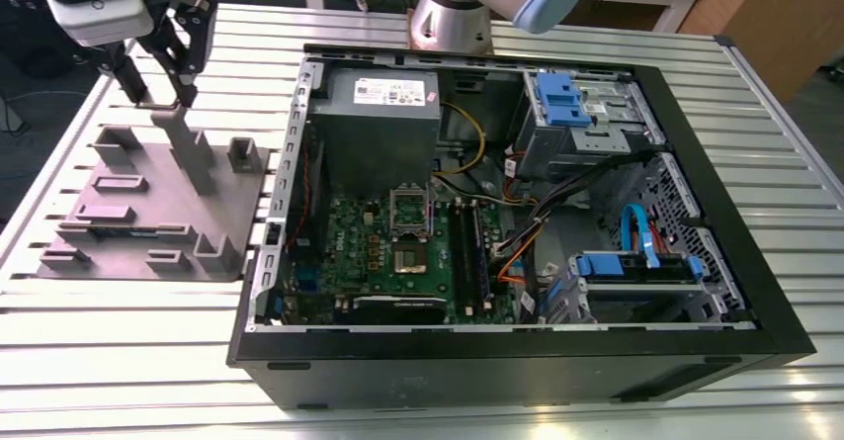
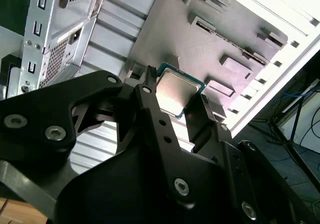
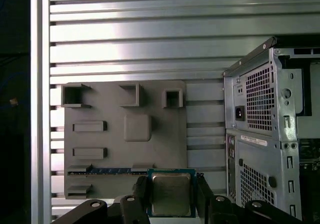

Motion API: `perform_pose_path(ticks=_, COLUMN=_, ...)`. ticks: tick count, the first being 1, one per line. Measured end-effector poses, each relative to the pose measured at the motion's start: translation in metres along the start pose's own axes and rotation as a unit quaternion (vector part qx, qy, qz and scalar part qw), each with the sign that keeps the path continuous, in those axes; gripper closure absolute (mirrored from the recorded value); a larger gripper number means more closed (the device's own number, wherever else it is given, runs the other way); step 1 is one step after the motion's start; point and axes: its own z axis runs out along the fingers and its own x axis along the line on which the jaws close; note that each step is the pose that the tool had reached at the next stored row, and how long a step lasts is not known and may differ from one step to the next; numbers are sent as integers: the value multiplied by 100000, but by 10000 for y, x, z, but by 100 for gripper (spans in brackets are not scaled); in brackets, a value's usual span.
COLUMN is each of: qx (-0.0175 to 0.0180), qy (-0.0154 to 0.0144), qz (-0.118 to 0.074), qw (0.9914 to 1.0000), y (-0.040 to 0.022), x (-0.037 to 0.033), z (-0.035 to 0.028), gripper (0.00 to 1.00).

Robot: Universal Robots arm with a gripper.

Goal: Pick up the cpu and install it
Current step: 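Pick up the cpu and move it towards the insertion slot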

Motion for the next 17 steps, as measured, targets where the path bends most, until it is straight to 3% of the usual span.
perform_pose_path(ticks=17, qx=-3, qy=-2, qz=-1, qw=100000, y=4, x=-69, z=-1, gripper=53)
